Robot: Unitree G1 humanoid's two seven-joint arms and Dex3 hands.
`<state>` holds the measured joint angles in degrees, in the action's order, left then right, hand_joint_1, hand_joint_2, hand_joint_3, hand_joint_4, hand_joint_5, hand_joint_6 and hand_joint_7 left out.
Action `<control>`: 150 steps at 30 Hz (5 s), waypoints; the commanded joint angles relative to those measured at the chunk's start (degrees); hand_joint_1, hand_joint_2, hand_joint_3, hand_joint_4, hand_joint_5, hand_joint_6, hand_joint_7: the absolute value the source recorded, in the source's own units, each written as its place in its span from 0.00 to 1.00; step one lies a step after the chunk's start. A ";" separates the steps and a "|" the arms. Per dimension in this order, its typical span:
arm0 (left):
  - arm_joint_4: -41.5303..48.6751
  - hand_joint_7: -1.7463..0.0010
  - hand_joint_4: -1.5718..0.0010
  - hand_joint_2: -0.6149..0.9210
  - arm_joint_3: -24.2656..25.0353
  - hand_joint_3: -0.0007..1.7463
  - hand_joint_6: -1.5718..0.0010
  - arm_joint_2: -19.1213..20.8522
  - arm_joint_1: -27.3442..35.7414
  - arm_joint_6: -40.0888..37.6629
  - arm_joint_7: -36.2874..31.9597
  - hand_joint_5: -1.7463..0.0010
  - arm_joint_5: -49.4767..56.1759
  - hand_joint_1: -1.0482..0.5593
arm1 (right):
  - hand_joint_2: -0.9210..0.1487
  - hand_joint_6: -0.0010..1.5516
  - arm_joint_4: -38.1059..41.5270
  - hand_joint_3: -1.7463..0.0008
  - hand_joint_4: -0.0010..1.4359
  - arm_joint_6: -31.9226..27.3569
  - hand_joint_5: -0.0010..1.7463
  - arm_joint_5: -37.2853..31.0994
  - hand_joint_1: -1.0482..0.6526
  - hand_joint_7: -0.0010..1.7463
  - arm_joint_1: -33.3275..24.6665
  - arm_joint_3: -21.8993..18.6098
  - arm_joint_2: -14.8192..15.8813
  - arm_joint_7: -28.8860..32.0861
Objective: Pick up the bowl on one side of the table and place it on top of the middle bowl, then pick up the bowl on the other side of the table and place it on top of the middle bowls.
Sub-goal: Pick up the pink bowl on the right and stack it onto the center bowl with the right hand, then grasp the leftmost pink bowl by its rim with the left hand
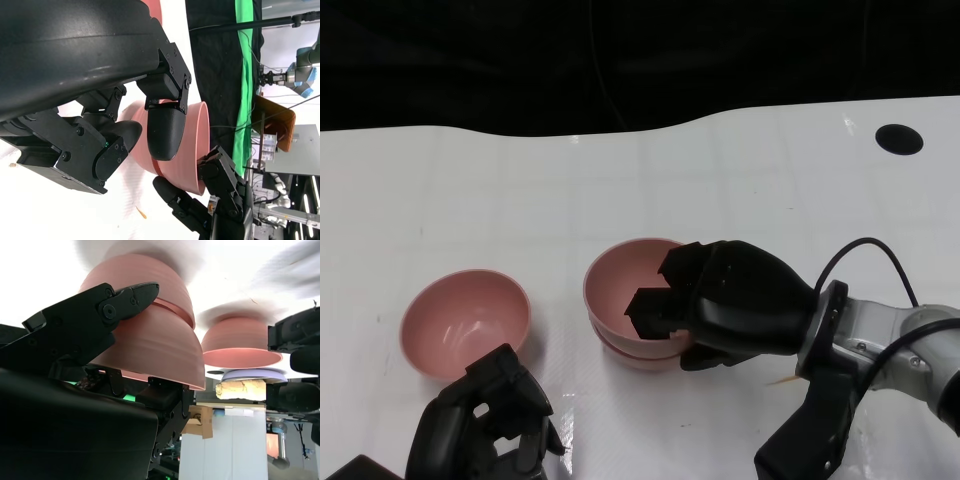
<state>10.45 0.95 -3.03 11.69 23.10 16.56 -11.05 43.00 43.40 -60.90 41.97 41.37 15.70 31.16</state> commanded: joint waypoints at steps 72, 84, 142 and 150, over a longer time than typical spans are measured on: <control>0.12 0.05 0.48 0.78 1.14 0.69 0.54 2.61 -0.44 -0.51 1.43 0.00 -1.19 0.64 | 0.00 0.40 -1.07 0.67 0.47 -6.12 0.00 1.85 0.12 0.00 -2.22 0.79 1.70 -1.31; -0.60 0.07 0.48 0.79 1.09 0.68 0.54 2.37 0.19 -1.07 2.31 0.00 -2.48 0.65 | 0.00 0.04 -3.48 0.61 0.01 -12.16 0.00 -0.77 0.07 0.00 -4.19 2.56 1.95 -5.39; 0.60 0.06 0.49 0.75 2.04 0.74 0.53 1.46 -0.50 2.04 -0.30 0.00 1.04 0.65 | 0.00 0.32 -13.16 0.88 0.42 -6.01 0.11 11.64 0.30 0.06 -14.55 -8.00 5.47 3.31; -1.92 0.05 0.49 0.71 1.92 0.79 0.54 1.98 -0.27 2.22 0.24 0.00 0.48 0.65 | 0.02 0.57 -17.30 0.95 0.60 -0.81 0.35 32.44 0.47 0.04 -25.60 -19.08 4.17 -5.91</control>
<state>10.12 2.56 -1.90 11.10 25.70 17.03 -9.91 26.81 41.66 -31.52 18.11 24.27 19.98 26.67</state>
